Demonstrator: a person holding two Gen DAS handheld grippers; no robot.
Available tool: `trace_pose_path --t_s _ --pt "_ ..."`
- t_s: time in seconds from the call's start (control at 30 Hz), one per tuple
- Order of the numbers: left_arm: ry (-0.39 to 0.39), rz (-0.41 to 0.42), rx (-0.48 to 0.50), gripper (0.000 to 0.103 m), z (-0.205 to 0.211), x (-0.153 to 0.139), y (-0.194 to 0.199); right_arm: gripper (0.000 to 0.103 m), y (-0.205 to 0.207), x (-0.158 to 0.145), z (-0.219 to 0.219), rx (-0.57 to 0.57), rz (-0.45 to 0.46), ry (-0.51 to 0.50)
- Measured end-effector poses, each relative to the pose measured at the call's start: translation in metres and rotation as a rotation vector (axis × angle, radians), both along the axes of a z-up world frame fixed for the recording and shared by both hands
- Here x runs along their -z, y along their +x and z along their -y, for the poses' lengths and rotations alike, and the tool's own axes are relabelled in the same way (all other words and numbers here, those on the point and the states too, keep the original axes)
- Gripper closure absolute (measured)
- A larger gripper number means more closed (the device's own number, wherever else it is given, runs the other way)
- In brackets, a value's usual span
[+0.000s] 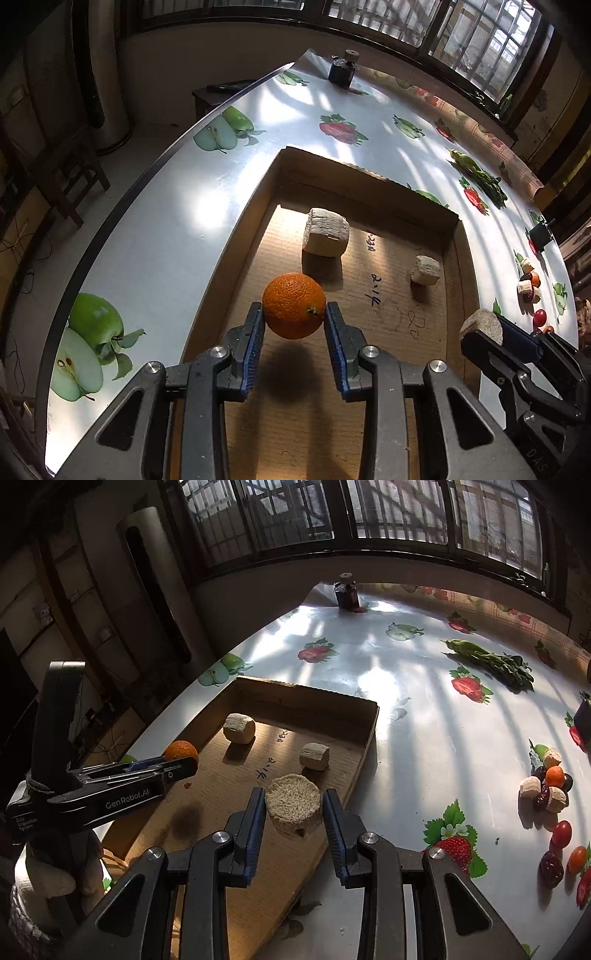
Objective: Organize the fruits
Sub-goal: 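Carry mandarin and beige cylinder into the cardboard box and open both grippers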
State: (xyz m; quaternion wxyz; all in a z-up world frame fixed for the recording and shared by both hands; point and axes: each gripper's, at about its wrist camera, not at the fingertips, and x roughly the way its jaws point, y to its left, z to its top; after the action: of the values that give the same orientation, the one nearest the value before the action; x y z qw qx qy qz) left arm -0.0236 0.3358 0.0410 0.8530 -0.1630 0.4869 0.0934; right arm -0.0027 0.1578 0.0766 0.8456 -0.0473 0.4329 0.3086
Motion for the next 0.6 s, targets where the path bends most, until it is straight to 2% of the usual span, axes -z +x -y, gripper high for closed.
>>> trace_pose_path --t_s 0.17,0.47,0.6 --pt "-0.027 -0.048 -0.010 0.071 -0.007 0.015 0.019 0.069 0.017 0.026 -0.030 -0.004 -0.022 -0.093" --pt "-0.042 -0.022 -0.007 0.067 -0.012 0.016 0.024 0.069 0.032 0.045 -0.038 0.032 -0.022 -0.148" --pt "-0.039 0.031 -0.015 0.065 -0.012 0.002 0.014 0.056 0.032 0.039 -0.030 0.040 -0.031 -0.087"
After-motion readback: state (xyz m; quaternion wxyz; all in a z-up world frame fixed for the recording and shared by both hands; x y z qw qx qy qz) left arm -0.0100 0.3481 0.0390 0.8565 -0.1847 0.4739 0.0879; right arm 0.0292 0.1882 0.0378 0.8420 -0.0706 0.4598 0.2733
